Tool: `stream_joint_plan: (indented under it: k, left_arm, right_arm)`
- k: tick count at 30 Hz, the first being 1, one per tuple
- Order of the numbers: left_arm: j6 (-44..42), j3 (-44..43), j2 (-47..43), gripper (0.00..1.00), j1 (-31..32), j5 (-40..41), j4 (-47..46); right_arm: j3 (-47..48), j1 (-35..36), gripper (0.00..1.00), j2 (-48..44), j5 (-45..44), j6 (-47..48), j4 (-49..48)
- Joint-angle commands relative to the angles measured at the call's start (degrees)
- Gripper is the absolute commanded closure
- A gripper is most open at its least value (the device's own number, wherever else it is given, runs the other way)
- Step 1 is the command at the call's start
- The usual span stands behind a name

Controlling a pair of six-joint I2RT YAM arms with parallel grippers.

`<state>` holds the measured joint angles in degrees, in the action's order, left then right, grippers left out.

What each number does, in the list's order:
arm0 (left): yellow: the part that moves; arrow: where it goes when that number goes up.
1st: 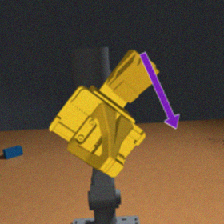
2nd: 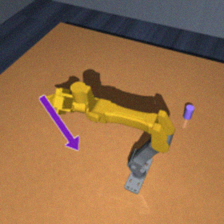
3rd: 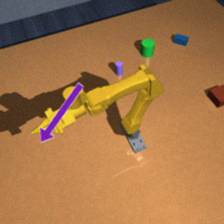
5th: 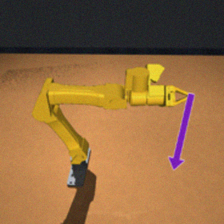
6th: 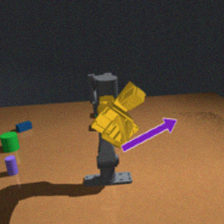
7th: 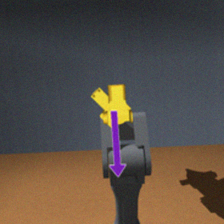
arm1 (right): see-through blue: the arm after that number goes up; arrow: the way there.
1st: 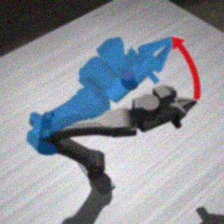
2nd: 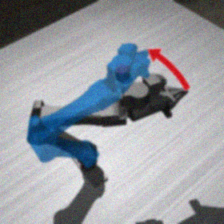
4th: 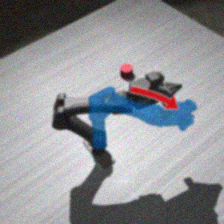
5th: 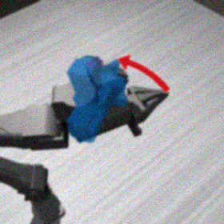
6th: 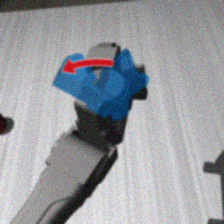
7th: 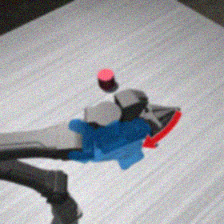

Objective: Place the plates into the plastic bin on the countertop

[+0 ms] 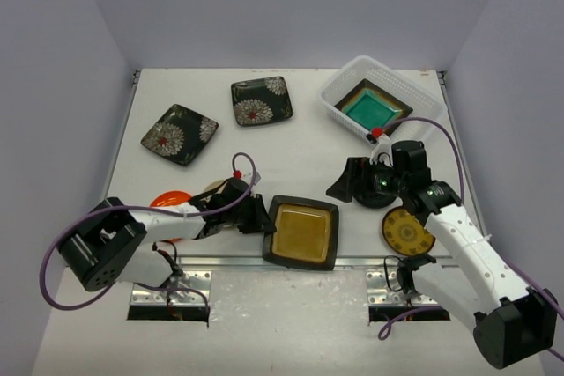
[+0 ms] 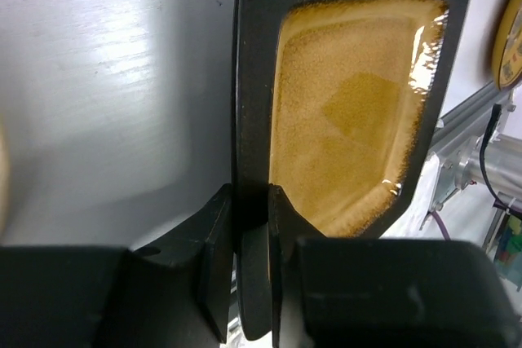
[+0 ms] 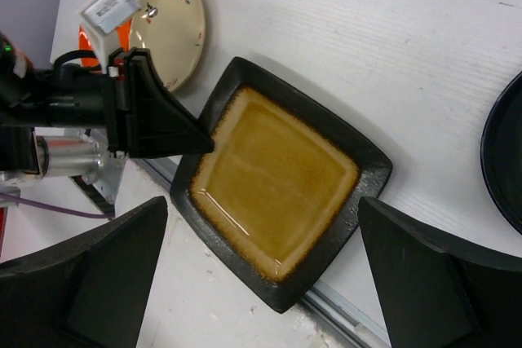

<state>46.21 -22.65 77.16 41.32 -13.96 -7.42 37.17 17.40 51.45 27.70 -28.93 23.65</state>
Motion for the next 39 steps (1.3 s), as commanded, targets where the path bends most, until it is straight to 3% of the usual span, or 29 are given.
stream_joint_plan:
  k: [1,6,9,13,23,30,39]
  left_arm:
    - [-1.25,-2.92,-11.72,1.00,0.34,4.71,4.51]
    - [0.49,-9.44,-21.33,1.00,0.25,8.39,12.30]
    - [0.81,-12.58,-22.39,1.00,0.17,9.98,13.73]
    - [0.08,-18.71,-20.88,1.00,-0.05,9.66,14.66]
    - [0.94,-25.33,-21.10,1.00,-0.63,8.20,12.23]
    - [2.82,-25.51,-21.87,1.00,-1.88,6.86,9.63]
    - [8.87,-22.78,-26.41,1.00,-2.74,5.97,1.52]
  right_arm:
    - [3.92,-0.68,0.01,-0.32,-5.25,0.98,2.33]
    - [9.76,-1.57,0.01,-0.75,-11.60,1.75,7.26]
    - [11.21,-1.75,0.01,-2.70,-18.51,1.69,9.08]
    - [12.92,-1.97,0.01,-4.16,-20.07,1.77,11.24]
    - [13.70,-3.34,0.01,-4.13,-12.37,1.24,11.33]
    - [12.12,-4.88,0.01,-2.06,-8.75,0.91,9.50]
    - [4.91,-15.01,0.01,2.37,15.94,-2.04,-1.33]
